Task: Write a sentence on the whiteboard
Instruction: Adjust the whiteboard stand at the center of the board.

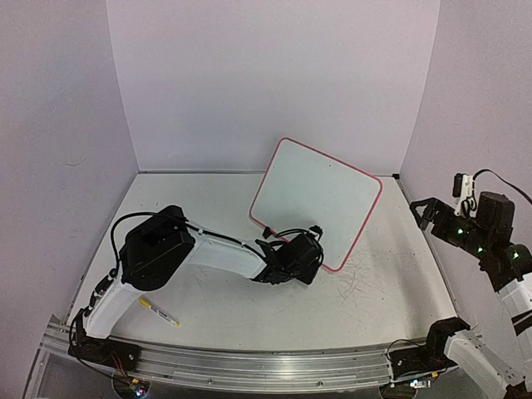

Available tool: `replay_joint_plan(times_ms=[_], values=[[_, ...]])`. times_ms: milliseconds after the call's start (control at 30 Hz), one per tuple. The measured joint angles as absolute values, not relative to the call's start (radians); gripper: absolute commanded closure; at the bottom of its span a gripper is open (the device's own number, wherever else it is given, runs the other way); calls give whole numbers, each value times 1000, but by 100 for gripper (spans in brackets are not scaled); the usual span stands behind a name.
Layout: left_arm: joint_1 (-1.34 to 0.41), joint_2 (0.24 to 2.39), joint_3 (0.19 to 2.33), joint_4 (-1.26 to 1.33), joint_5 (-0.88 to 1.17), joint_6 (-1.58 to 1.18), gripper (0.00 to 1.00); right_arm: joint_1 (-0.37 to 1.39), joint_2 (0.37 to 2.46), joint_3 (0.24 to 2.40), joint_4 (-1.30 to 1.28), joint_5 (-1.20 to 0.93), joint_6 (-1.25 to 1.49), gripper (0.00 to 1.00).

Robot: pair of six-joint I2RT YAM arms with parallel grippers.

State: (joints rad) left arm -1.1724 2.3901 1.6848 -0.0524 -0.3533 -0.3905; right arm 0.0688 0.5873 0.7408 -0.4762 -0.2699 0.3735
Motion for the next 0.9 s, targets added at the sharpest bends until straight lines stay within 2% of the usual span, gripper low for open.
replay_joint_plan(times_ms=[233,400,667,800,900], values=[[-1188,2383,1677,-52,-354,-426,54,69,593,731,-487,-280,393,2],[-1195,2295,1578,-81,-350,-435,43,69,627,731,-489,-282,404,2],[-1197,1998,1368,-101,-358,-400,20,81,663,730,-486,-309,453,2],[-1197,1801,1245,-105,-378,-358,17,147,692,730,-471,-304,491,2],[-1197,1647,1145,-103,-396,-340,15,310,744,733,-447,-234,535,2]])
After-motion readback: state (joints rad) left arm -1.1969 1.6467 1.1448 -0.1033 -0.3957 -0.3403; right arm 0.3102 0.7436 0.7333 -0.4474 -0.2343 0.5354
